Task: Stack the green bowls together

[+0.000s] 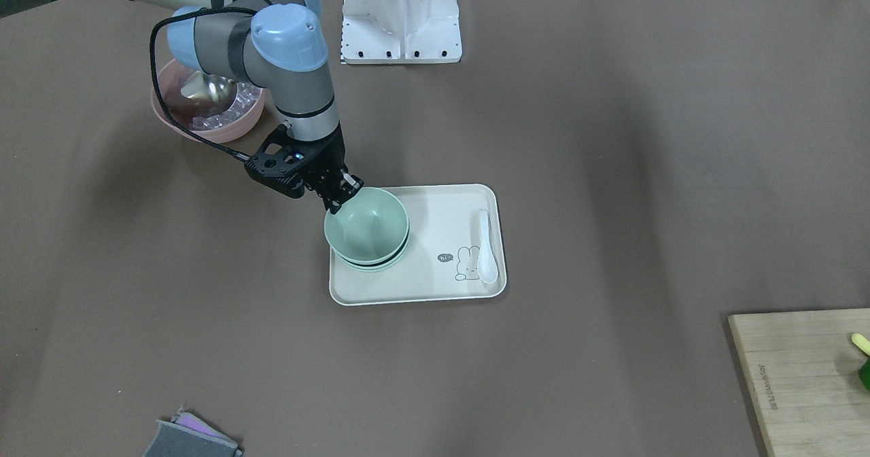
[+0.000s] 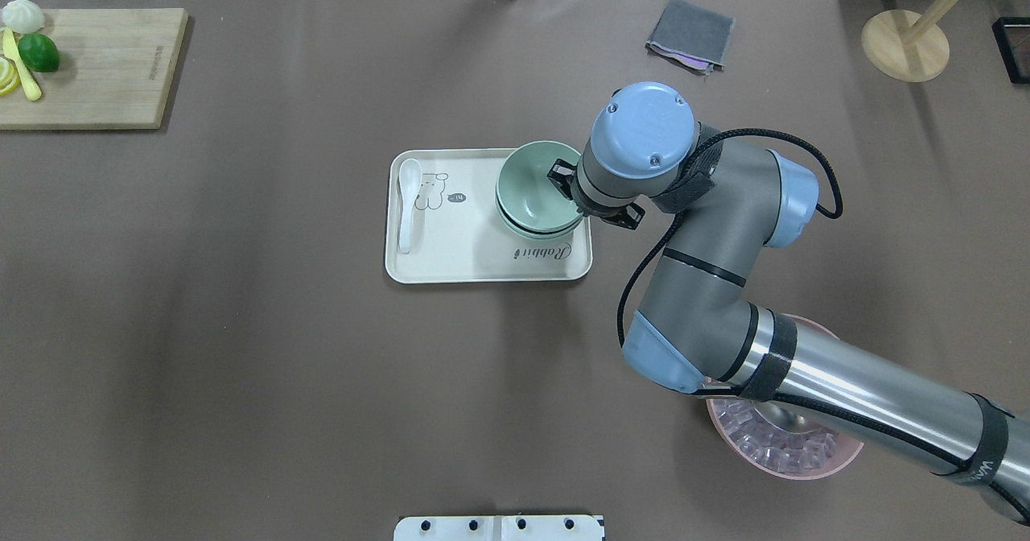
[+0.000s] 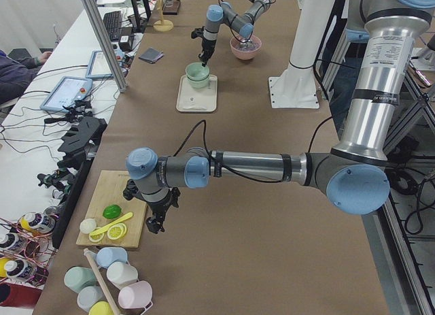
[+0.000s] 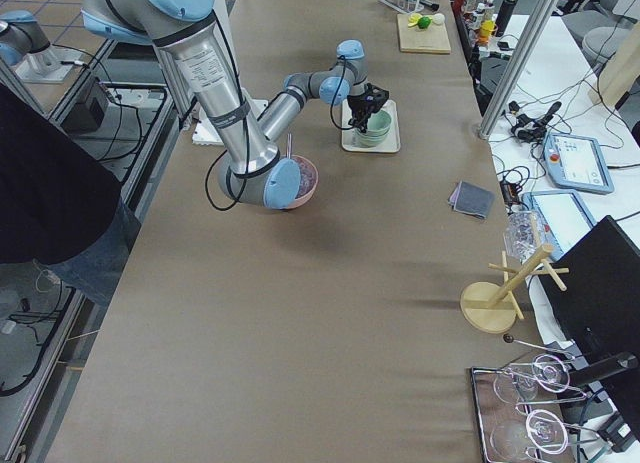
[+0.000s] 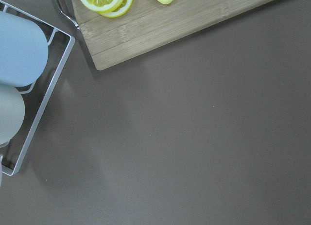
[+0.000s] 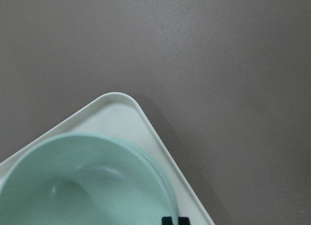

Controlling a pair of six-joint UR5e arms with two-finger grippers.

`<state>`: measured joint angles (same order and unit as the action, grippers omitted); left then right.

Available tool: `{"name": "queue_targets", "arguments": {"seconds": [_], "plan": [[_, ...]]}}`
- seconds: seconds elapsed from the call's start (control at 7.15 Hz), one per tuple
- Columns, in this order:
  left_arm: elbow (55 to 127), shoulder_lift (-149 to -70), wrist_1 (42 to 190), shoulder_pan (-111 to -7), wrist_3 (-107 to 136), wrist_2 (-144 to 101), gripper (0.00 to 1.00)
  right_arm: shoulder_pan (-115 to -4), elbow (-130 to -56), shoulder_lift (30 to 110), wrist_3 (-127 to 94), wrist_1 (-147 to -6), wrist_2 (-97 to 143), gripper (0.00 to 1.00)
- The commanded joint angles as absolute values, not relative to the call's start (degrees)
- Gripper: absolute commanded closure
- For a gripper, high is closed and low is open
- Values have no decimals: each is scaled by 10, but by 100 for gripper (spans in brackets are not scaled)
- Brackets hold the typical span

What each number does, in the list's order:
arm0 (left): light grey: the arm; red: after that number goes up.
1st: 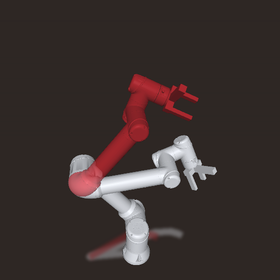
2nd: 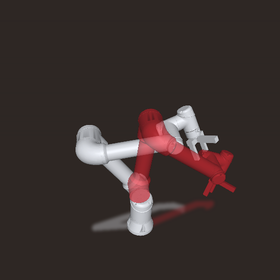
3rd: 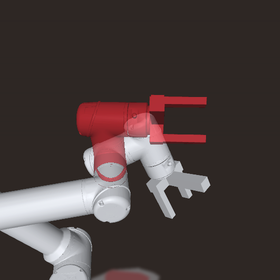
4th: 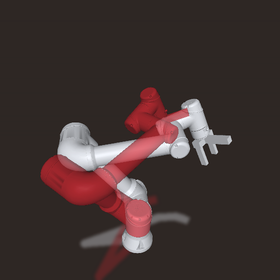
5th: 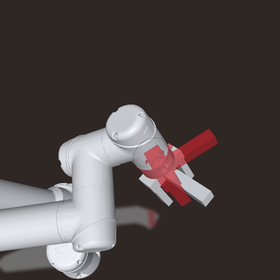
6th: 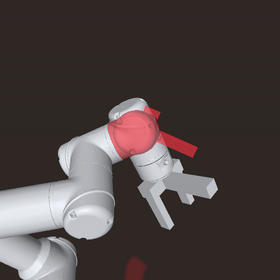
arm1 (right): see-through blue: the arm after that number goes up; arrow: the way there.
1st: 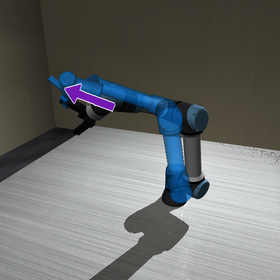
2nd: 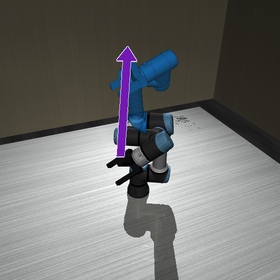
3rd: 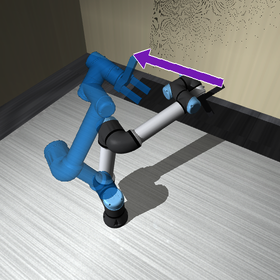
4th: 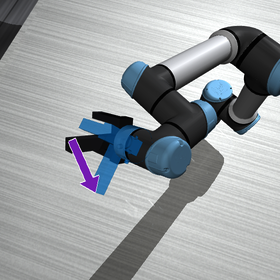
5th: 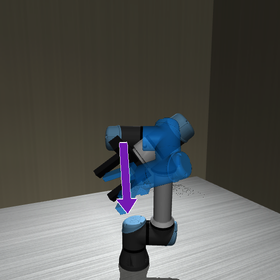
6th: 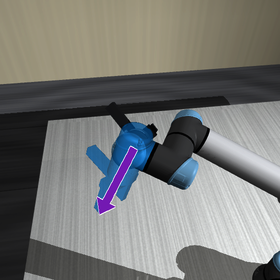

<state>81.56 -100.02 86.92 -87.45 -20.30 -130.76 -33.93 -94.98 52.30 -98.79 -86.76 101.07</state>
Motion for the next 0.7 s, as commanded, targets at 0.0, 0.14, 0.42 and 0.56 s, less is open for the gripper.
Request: {"name": "queue_targets", "arguments": {"seconds": [0.0, 0.14, 0.42, 0.56], "plan": [[816, -1000, 869, -875, -203, -1308, 2, -339, -948, 523, -988, -867, 1011, 100], [816, -1000, 869, -875, -203, -1308, 2, -339, -947, 523, -988, -867, 1012, 100], [816, -1000, 869, -875, -203, -1308, 2, -338, -943, 521, -987, -867, 1012, 100], [816, -1000, 869, -875, -203, -1308, 2, -338, -942, 520, -987, -867, 1011, 100]]}}
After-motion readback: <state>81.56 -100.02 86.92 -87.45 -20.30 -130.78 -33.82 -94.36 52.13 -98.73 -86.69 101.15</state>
